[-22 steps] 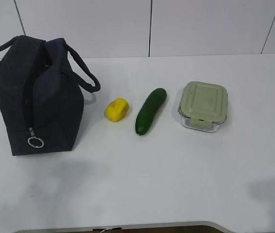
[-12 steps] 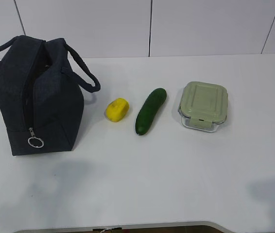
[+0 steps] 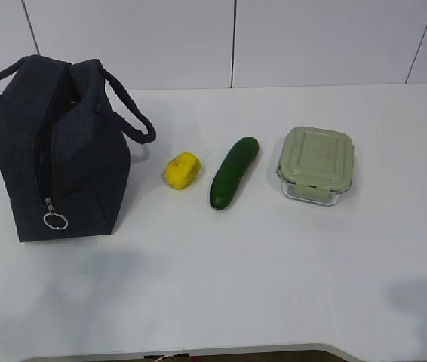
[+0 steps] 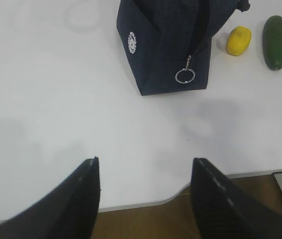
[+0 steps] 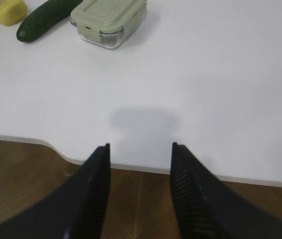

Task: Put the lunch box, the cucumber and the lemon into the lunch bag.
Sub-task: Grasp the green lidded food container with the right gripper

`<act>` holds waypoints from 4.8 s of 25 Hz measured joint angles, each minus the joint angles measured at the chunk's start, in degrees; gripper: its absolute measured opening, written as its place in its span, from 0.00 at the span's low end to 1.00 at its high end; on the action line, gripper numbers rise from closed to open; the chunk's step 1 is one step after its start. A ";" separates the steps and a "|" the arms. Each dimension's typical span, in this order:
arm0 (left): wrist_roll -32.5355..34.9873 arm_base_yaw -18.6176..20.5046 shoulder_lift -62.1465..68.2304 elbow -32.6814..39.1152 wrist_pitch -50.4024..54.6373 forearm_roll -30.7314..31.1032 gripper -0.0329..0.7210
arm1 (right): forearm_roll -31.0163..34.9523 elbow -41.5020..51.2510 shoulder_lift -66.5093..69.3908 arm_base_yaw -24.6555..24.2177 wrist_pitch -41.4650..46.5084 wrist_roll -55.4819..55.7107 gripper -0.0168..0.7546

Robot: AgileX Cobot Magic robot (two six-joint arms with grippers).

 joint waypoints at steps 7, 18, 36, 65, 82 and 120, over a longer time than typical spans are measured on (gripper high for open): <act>0.00 0.00 0.00 0.00 0.00 0.00 0.61 | 0.00 0.00 0.00 0.00 0.00 0.00 0.45; 0.00 0.00 0.00 0.00 0.00 0.00 0.61 | 0.00 0.00 0.00 0.00 0.00 0.00 0.45; 0.00 0.00 0.00 0.00 0.00 0.00 0.61 | 15.54 -11.21 29.11 0.00 -11.32 -0.71 0.62; 0.00 0.00 0.00 0.00 0.00 0.00 0.61 | 67.33 -31.90 88.56 -16.72 1.95 -43.03 0.62; 0.00 0.00 0.00 0.00 0.00 0.00 0.61 | 69.93 -36.31 108.50 -19.64 -3.54 -48.12 0.81; 0.00 0.00 0.00 0.00 0.00 0.00 0.61 | 72.68 -48.27 126.91 -19.64 -0.70 -48.65 0.79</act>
